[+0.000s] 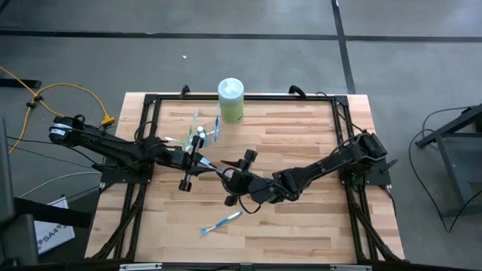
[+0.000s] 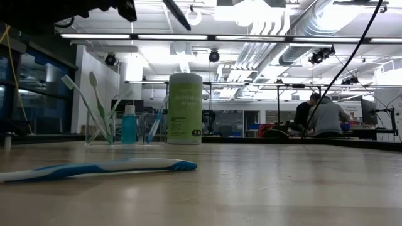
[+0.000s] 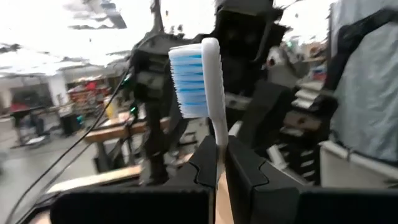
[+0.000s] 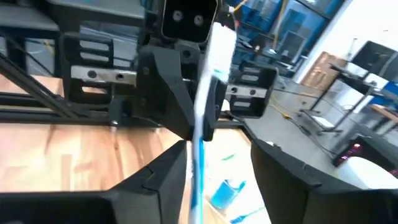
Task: Pick & Place toothbrushing station
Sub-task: Put the blue toothbrush into the transparent organizer
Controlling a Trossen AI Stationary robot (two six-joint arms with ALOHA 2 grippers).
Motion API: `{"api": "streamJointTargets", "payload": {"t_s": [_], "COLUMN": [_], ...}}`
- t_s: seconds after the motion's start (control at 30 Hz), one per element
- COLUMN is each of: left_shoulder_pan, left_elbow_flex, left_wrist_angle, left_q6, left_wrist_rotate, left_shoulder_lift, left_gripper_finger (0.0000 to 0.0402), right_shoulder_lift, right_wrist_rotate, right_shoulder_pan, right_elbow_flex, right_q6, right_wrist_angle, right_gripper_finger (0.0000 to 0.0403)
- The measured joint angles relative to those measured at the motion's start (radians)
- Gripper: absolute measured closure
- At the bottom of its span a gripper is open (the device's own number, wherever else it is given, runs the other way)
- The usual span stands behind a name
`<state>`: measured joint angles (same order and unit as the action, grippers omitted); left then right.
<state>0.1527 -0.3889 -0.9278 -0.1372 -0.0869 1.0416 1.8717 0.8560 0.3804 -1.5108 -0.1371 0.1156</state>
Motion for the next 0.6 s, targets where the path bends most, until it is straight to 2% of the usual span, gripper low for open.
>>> {"api": "streamJointTargets", "payload": {"t_s": [0.17,0.3,0.5,0.6], "left_shoulder_pan": [-0.042,-0.070,-0.081,-0.096], "left_elbow_flex": [0.000,0.000,0.000,0.000], "left_wrist_angle": [0.067,0.170,0.196,0.221], "left_q6": [-0.013,-0.044,-0.139,-0.125], "left_wrist_rotate": [0.103,0.277,0.471,0.594], "left_shoulder_lift": [-0.001,0.000,0.000,0.000], "left_gripper_finger": [0.0398,0.0398,0.0398,0.0398], "right_shoulder_lift": [0.000,0.000,0.000,0.000], "right_wrist_rotate": [0.090,0.154,0.227,0.242], "right_shoulder_pan": [0.027,0.061,0.113,0.128], "right_elbow_flex": [0.000,0.000,0.000,0.000], "right_q6": [0.001,0.001,0.011,0.034], "right_wrist_angle": [-0.021,-0.029,-0.030,-0.031], "right_gripper_finger": [0.0211,0.0205,0.0214,0.0218]}}
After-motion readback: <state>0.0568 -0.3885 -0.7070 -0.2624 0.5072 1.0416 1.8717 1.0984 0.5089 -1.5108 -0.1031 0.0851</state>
